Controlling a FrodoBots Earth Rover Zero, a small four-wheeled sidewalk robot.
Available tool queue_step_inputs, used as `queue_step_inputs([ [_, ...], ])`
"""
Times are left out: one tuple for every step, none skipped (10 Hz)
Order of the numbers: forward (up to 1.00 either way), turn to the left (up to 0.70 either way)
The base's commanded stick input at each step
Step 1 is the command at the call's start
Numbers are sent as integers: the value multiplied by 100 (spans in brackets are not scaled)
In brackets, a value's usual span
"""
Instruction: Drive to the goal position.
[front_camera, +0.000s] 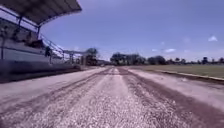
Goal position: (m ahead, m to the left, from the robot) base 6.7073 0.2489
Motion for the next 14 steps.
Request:
queue_step_inputs([
  [100,0],
  [100,0],
  [100,0],
  [100,0],
  [100,0],
  [100,0],
  [100,0],
  [100,-9],
  [100,-27],
  [100,-22],
  [100,-2],
  [100,0],
  [100,0],
  [100,0],
])
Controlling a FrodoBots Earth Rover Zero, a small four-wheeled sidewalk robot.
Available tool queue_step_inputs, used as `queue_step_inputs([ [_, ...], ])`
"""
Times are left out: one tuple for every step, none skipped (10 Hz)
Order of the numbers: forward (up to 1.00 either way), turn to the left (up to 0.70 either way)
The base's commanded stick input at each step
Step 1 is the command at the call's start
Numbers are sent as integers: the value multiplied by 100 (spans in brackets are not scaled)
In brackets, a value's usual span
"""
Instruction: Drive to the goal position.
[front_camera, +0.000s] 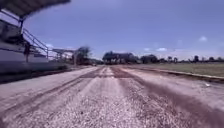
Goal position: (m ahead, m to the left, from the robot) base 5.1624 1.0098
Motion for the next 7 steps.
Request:
queue_step_inputs([
  [100,0],
  [100,0],
  [100,0],
  [100,0],
  [100,0],
  [100,0],
  [100,0],
])
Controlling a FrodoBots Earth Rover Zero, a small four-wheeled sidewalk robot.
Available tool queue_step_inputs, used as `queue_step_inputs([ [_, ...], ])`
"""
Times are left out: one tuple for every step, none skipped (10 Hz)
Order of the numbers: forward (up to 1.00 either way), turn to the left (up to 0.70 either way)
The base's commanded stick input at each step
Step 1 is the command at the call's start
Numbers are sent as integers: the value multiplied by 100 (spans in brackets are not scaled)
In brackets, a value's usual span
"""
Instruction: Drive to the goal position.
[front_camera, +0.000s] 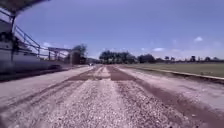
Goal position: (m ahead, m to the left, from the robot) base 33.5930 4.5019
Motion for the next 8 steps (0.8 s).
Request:
queue_step_inputs([
  [100,0],
  [100,0],
  [100,0],
  [100,0],
  [100,0],
  [100,0],
  [100,19],
  [100,12],
])
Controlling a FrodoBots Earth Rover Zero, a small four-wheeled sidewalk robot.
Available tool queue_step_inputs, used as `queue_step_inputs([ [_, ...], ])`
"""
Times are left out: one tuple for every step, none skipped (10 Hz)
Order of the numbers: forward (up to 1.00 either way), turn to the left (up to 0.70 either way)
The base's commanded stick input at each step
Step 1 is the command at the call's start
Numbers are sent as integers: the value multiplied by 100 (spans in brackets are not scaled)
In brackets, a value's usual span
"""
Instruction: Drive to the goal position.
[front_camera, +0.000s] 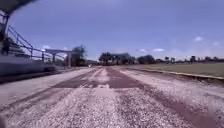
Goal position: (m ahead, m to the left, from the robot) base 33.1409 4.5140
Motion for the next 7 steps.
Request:
queue_step_inputs([
  [100,0],
  [100,0],
  [100,0],
  [100,0],
  [100,0],
  [100,0],
  [100,0],
])
